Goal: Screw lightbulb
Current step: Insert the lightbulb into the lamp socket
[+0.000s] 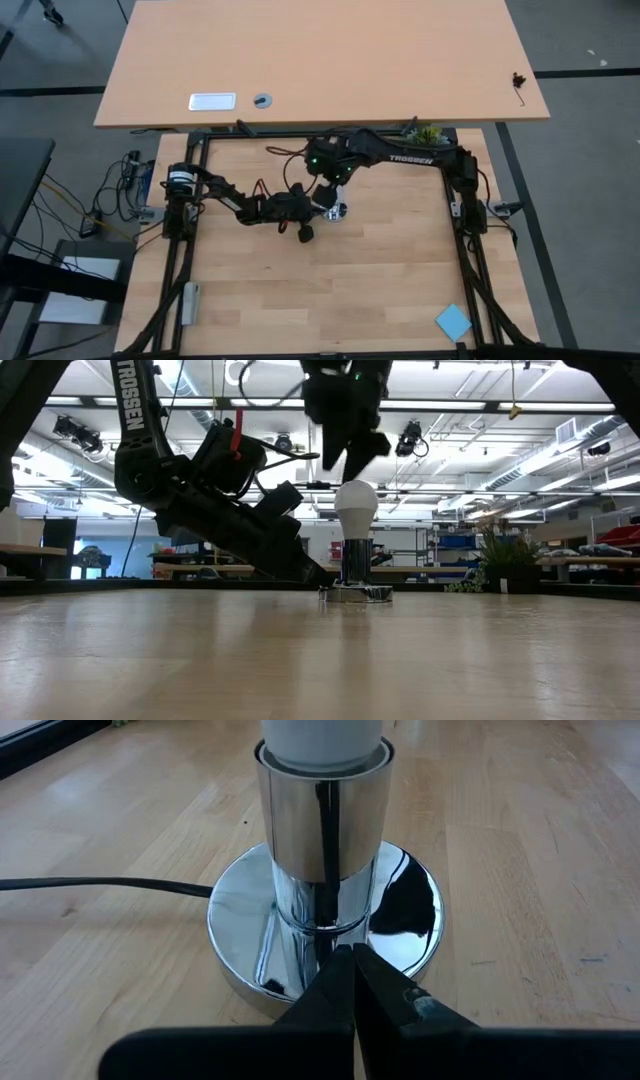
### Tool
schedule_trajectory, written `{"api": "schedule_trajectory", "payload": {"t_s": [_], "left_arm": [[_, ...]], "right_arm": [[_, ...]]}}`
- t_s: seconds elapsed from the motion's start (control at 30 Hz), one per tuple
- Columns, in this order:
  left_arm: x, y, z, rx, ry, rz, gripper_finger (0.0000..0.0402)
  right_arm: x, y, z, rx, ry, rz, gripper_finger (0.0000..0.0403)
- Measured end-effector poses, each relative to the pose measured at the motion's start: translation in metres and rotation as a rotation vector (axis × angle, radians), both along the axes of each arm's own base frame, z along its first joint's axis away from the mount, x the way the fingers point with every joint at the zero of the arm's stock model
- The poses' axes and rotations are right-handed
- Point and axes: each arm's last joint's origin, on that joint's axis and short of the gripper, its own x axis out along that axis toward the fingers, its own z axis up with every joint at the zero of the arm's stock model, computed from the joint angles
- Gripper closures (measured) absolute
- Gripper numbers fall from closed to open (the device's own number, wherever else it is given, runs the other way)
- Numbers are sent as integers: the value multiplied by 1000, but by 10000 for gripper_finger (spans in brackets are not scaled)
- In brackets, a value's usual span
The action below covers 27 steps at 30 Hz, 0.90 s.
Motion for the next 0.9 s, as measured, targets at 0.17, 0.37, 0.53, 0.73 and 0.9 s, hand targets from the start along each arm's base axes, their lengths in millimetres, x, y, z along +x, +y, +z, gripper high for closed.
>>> {"api": "schedule_trajectory", "payload": {"t_s": [0.17, 0.37, 0.53, 0.73, 0.9], "left_arm": [[0, 0, 0, 0, 0, 0, 400], [0, 0, 0, 0, 1, 0, 400], [0, 0, 0, 0, 3, 1, 400], [0, 0, 0, 0, 3, 1, 400], [0, 0, 0, 0, 4, 2, 400]], "right_arm": [[-4, 1, 14, -92, 16, 279, 100], [-8, 2, 7, -139, 69, 491, 107], [-9, 2, -6, -128, 107, 516, 110], [-10, 3, -22, -114, 142, 528, 113], [-8, 2, -26, -112, 121, 497, 127]]}}
